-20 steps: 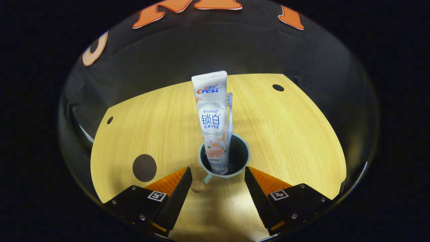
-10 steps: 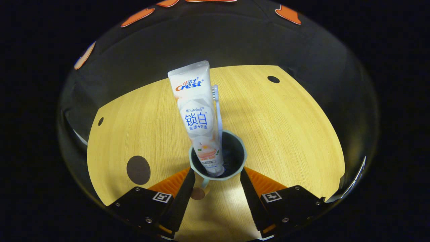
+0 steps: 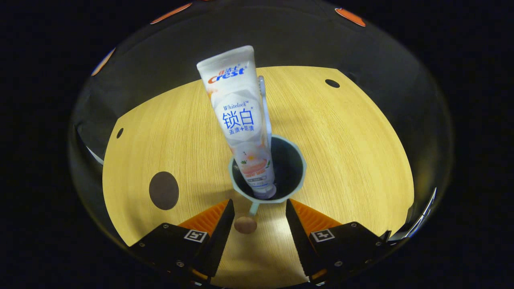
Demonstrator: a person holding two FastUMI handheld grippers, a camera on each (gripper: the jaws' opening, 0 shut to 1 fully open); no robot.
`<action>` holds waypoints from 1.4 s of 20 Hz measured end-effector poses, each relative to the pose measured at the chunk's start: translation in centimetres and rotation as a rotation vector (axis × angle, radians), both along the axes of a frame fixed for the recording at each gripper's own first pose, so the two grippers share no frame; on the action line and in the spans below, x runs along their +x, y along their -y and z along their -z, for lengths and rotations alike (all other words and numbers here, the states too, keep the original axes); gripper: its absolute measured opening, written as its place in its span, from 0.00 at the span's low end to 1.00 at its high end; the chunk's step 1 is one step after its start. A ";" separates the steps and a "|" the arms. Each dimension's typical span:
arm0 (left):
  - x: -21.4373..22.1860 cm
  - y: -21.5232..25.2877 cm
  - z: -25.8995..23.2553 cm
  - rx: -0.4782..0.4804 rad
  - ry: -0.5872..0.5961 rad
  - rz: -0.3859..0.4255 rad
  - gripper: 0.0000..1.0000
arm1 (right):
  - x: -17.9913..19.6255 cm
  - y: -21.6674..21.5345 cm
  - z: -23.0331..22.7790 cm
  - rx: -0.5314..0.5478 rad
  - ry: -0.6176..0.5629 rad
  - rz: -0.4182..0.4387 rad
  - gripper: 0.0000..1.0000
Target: Put the toothbrush and toothpaste on the desktop into the cup, then pick up the cup and place it on the coaster on the desktop.
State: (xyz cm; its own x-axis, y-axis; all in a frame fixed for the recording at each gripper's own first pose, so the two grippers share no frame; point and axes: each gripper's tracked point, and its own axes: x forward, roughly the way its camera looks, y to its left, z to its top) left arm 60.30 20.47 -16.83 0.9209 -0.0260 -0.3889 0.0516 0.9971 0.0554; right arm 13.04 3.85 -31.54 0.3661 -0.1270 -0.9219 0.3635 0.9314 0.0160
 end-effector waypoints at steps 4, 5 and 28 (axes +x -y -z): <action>-0.6 -0.7 0.6 -0.008 -0.019 -0.021 0.99 | -0.1 0.6 0.7 0.001 -0.013 0.024 0.63; -0.8 -0.9 0.9 -0.012 -0.024 -0.027 0.99 | -0.2 0.9 1.0 0.010 -0.016 0.029 0.51; -2.3 -2.4 2.5 -0.044 -0.058 -0.060 0.99 | 1.2 2.8 1.7 0.028 0.048 -0.199 0.18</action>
